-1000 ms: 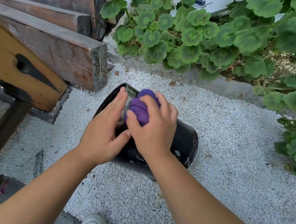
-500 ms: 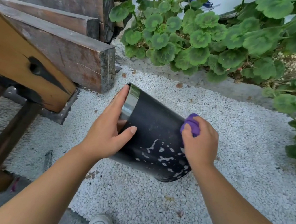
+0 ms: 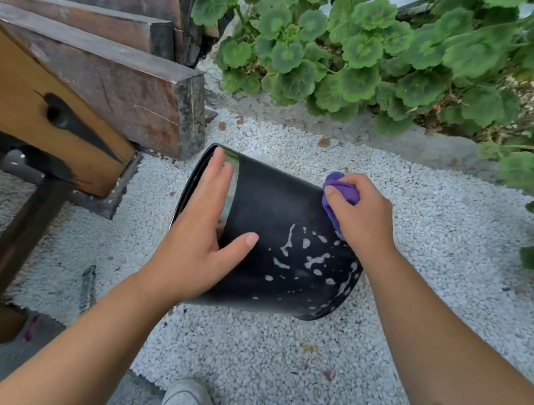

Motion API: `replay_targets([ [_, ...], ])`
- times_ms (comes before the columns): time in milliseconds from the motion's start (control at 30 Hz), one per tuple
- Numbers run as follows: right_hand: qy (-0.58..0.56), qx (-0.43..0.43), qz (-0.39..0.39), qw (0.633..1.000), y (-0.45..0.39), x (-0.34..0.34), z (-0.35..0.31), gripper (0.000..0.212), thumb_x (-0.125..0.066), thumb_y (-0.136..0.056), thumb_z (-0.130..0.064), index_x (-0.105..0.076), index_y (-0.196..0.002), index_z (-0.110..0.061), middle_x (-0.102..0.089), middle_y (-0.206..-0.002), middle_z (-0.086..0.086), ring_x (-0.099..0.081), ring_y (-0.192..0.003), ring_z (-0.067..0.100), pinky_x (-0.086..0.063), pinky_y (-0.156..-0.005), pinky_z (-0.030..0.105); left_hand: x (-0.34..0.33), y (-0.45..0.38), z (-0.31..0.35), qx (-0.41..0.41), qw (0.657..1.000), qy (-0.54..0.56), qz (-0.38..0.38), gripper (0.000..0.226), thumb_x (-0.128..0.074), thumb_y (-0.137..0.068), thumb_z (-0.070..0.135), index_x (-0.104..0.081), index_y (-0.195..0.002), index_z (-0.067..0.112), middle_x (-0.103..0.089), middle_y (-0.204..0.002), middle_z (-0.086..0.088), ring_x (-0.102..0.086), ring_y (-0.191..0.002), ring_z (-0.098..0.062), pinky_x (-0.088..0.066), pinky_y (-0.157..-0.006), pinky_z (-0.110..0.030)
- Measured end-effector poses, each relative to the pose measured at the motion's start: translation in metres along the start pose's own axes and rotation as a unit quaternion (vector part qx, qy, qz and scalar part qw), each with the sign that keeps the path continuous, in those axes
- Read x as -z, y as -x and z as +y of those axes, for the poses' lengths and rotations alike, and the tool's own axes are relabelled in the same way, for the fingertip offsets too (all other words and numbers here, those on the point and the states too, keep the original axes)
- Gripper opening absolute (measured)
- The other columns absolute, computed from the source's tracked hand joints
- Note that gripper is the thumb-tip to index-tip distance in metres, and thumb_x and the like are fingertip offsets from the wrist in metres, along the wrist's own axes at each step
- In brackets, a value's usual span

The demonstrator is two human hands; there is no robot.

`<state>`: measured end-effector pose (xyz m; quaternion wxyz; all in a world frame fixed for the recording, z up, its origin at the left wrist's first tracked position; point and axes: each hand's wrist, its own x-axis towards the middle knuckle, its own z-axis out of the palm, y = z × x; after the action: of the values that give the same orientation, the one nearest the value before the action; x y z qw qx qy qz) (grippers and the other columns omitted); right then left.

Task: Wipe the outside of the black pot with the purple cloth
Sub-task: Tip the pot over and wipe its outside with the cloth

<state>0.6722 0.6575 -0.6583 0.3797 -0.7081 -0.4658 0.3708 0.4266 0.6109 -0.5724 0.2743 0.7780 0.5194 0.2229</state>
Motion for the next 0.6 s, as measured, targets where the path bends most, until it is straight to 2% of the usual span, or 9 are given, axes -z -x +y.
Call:
replay_targets([
  [67, 0.022, 0.010, -0.041, 0.999, -0.003, -0.006, -0.003, 0.033, -0.063, -0.073, -0.059, -0.062, -0.098, -0.040, -0.062, -0.097, -0.018, -0.056, -0.084, -0.002, -0.040, -0.067, 0.017, -0.003, -0.004, 0.004, 0.047, 0.999, -0.004, -0.004, 0.092, -0.054, -0.089, 0.053, -0.002, -0.158, 0.022, 0.016, -0.164, 0.013, 0.013, -0.148, 0.002, 0.003, -0.110, -0.002],
  [167, 0.054, 0.019, -0.030, 0.998, -0.004, -0.014, -0.001, 0.031, -0.065, -0.081, -0.047, -0.060, -0.109, -0.034, -0.060, -0.098, -0.014, -0.055, -0.085, 0.009, -0.036, -0.065, 0.016, -0.008, -0.009, 0.006, 0.059, 0.998, -0.002, 0.004, 0.091, -0.048, -0.088, 0.058, -0.002, -0.158, 0.020, 0.017, -0.163, 0.013, 0.014, -0.148, 0.002, 0.003, -0.113, -0.009],
  [267, 0.014, -0.013, -0.006, 1.000, -0.004, -0.010, -0.006, 0.023, -0.066, -0.080, -0.030, -0.061, -0.101, -0.037, -0.061, -0.091, -0.019, -0.061, -0.088, 0.013, -0.041, -0.065, 0.018, -0.009, -0.011, 0.006, 0.050, 0.999, -0.007, -0.003, 0.090, -0.040, -0.089, 0.063, -0.002, -0.158, 0.019, 0.015, -0.164, 0.010, 0.012, -0.150, -0.002, -0.003, -0.117, -0.023],
  [367, -0.057, -0.005, -0.007, 0.998, 0.005, -0.010, -0.030, 0.024, -0.061, -0.077, -0.024, -0.064, -0.088, -0.044, -0.066, -0.079, -0.017, -0.066, -0.081, 0.010, -0.053, -0.067, 0.027, -0.010, -0.011, 0.004, 0.048, 0.999, -0.002, 0.009, 0.089, -0.036, -0.090, 0.066, -0.005, -0.158, 0.015, 0.010, -0.166, 0.005, 0.009, -0.151, -0.003, -0.001, -0.117, -0.017],
  [433, -0.093, 0.043, -0.021, 0.995, 0.021, -0.020, -0.057, 0.026, -0.056, -0.073, -0.029, -0.062, -0.085, -0.050, -0.067, -0.080, -0.023, -0.063, -0.075, 0.000, -0.053, -0.065, 0.022, -0.011, -0.013, 0.002, 0.050, 0.999, 0.004, 0.015, 0.092, -0.030, -0.090, 0.072, -0.006, -0.158, 0.014, 0.007, -0.166, 0.003, 0.008, -0.151, -0.004, 0.000, -0.119, -0.018],
  [467, -0.101, 0.085, -0.031, 0.991, 0.030, -0.029, -0.069, 0.026, -0.056, -0.073, -0.031, -0.062, -0.090, -0.049, -0.067, -0.084, -0.025, -0.062, -0.079, -0.002, -0.051, -0.070, 0.019, -0.011, -0.014, 0.001, 0.046, 0.999, 0.008, 0.017, 0.095, -0.026, -0.090, 0.075, -0.006, -0.158, 0.013, 0.005, -0.166, 0.001, 0.006, -0.151, -0.006, -0.001, -0.121, -0.021],
  [533, -0.089, 0.177, -0.043, 0.979, 0.048, -0.050, -0.088, 0.035, -0.058, -0.076, -0.032, -0.063, -0.109, -0.040, -0.066, -0.104, -0.019, -0.057, -0.098, 0.004, -0.046, -0.088, 0.024, -0.011, -0.016, 0.001, 0.034, 0.998, 0.046, 0.019, 0.101, -0.023, -0.087, 0.080, -0.005, -0.157, 0.009, -0.002, -0.166, -0.006, -0.002, -0.153, -0.013, -0.008, -0.124, -0.036],
  [600, -0.077, 0.205, -0.035, 0.975, 0.060, -0.065, -0.097, 0.041, -0.059, -0.080, -0.038, -0.066, -0.118, -0.026, -0.060, -0.119, -0.007, -0.048, -0.113, 0.012, -0.037, -0.102, 0.026, -0.013, -0.016, 0.001, 0.043, 0.993, 0.110, 0.018, 0.106, -0.023, -0.084, 0.083, -0.001, -0.157, 0.009, -0.008, -0.166, -0.007, -0.010, -0.153, -0.015, -0.016, -0.122, -0.046],
])
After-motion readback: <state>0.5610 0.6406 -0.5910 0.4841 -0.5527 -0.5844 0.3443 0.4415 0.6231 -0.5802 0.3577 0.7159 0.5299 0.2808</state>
